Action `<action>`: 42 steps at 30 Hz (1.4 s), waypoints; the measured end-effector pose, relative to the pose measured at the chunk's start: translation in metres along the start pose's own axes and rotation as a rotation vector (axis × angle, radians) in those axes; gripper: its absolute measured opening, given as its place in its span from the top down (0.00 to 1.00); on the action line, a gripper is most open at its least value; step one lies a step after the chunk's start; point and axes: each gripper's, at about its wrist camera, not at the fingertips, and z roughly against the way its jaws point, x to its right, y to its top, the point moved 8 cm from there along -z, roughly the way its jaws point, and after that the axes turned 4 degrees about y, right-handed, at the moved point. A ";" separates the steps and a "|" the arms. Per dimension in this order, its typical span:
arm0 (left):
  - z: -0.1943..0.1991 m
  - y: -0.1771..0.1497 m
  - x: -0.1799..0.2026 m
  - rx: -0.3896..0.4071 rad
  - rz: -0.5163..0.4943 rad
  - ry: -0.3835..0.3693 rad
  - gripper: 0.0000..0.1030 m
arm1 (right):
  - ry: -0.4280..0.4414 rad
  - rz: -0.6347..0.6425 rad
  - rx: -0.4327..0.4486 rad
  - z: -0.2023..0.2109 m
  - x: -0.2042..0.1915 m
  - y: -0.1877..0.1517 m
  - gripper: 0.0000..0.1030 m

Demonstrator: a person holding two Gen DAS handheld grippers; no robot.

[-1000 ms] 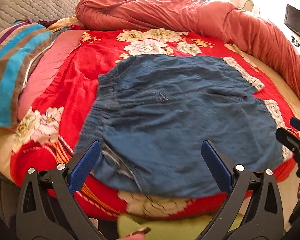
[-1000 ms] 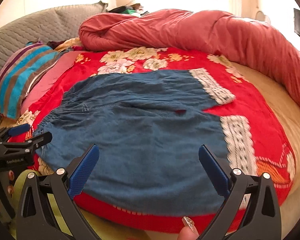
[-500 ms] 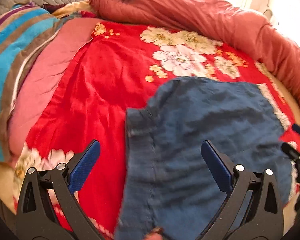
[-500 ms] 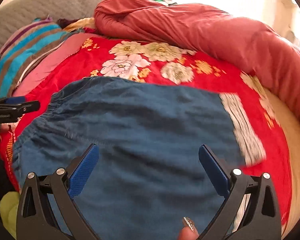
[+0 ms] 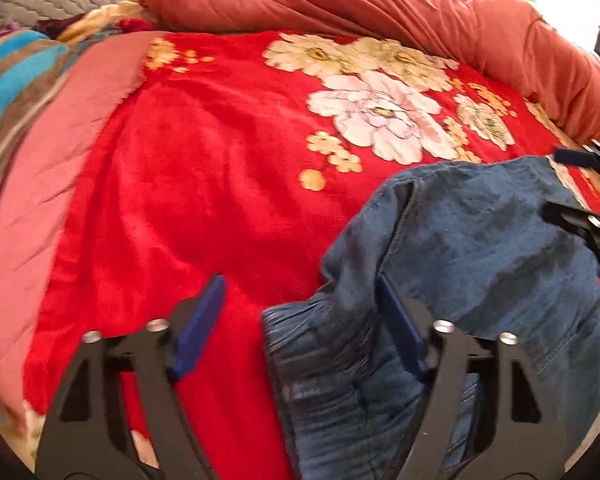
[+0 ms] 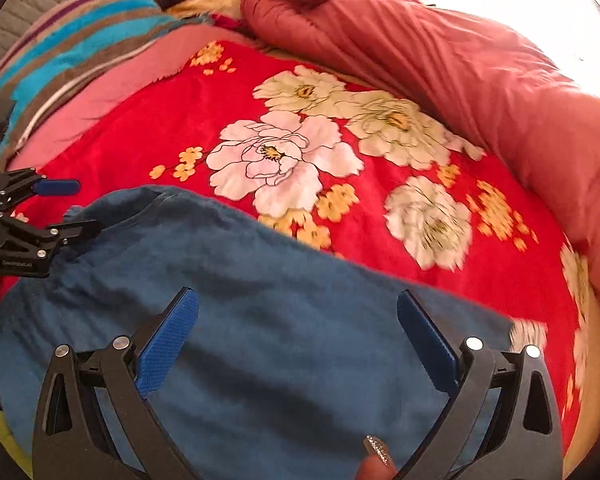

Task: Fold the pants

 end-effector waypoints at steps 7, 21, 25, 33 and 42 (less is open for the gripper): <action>-0.001 0.000 0.007 0.032 -0.048 -0.020 0.72 | 0.022 0.114 -0.064 -0.032 -0.005 0.024 0.04; 0.051 0.002 0.021 0.202 -0.125 0.015 0.73 | 0.083 0.357 -0.069 -0.059 -0.063 0.019 0.83; 0.053 0.002 0.016 0.208 -0.116 0.026 0.73 | 0.084 0.296 0.006 -0.035 -0.064 0.014 0.93; 0.079 -0.001 0.018 0.267 -0.111 0.011 0.73 | 0.154 0.138 0.195 0.057 -0.064 -0.002 0.94; 0.114 -0.037 0.024 0.289 -0.133 0.022 0.73 | 0.206 0.105 0.287 0.155 -0.110 -0.056 1.00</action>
